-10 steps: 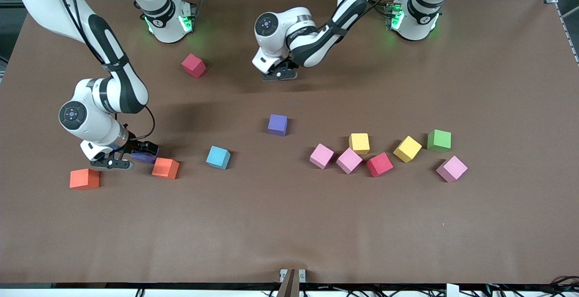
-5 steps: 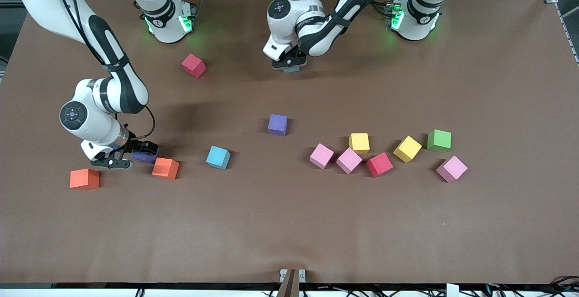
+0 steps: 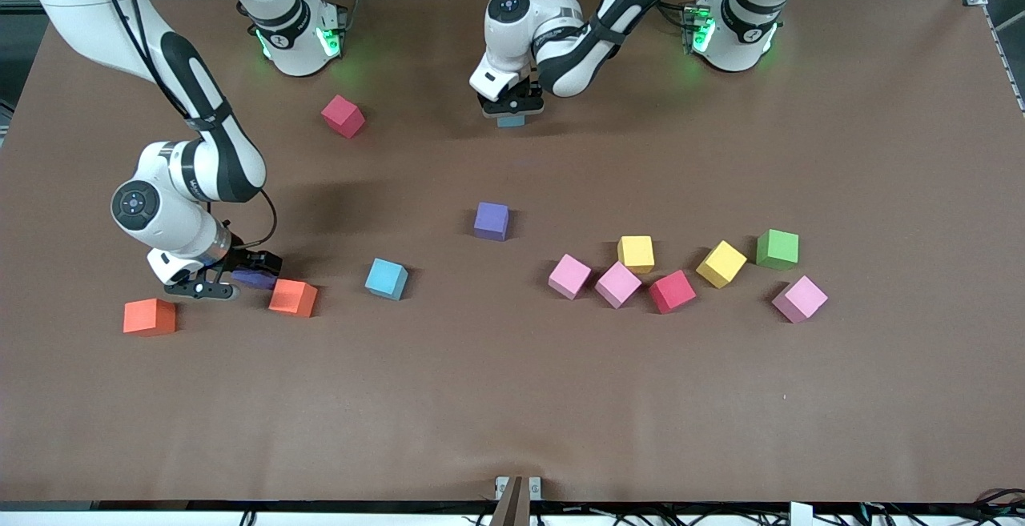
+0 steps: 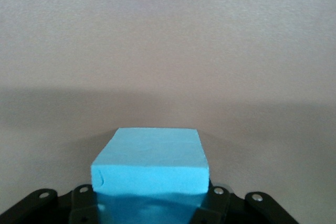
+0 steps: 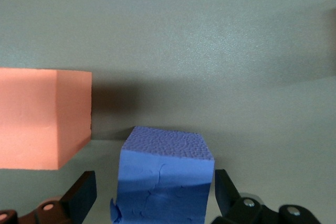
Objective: Form number 2 with 11 blocks
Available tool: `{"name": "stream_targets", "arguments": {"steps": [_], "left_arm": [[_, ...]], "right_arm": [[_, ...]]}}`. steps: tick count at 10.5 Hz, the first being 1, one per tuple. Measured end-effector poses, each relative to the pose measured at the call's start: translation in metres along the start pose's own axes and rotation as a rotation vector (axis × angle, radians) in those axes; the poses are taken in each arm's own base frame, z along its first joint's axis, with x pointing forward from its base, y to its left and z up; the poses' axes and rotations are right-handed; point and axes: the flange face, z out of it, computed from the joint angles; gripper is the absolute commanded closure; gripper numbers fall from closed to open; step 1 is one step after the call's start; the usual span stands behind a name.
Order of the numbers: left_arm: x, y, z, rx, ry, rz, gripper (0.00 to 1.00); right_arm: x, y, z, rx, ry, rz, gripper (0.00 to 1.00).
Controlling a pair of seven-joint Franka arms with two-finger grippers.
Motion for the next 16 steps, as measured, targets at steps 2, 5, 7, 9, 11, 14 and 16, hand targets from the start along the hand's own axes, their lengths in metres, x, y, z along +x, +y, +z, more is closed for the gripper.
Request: {"name": "stream_targets", "arguments": {"steps": [2,5,7,9,11,14,16], "left_arm": [[-0.002,0.001,0.001,-0.012,0.017,0.036,0.01],[-0.004,-0.001,0.013,-0.014,0.004,0.043,0.0],[-0.003,-0.001,0.018,-0.025,-0.002,0.044,0.0],[0.012,0.001,0.002,-0.049,0.024,0.029,0.0],[0.016,0.0,-0.019,-0.065,0.059,0.032,0.0],[0.022,-0.008,-0.041,-0.046,0.103,0.028,0.0],[0.039,-0.011,-0.066,-0.038,0.146,0.015,0.0]], "right_arm": [[0.0,0.0,0.0,0.0,0.004,0.0,1.0],[0.001,0.0,-0.002,0.001,0.009,-0.001,1.0],[0.002,-0.001,-0.003,0.001,0.011,-0.003,1.0],[0.005,-0.009,-0.015,0.001,0.022,-0.027,1.0],[0.001,-0.018,-0.046,-0.005,-0.015,-0.083,1.0],[-0.015,-0.062,-0.1,-0.01,-0.037,-0.182,1.0],[-0.031,-0.11,-0.115,-0.01,-0.019,-0.277,1.0]]}}
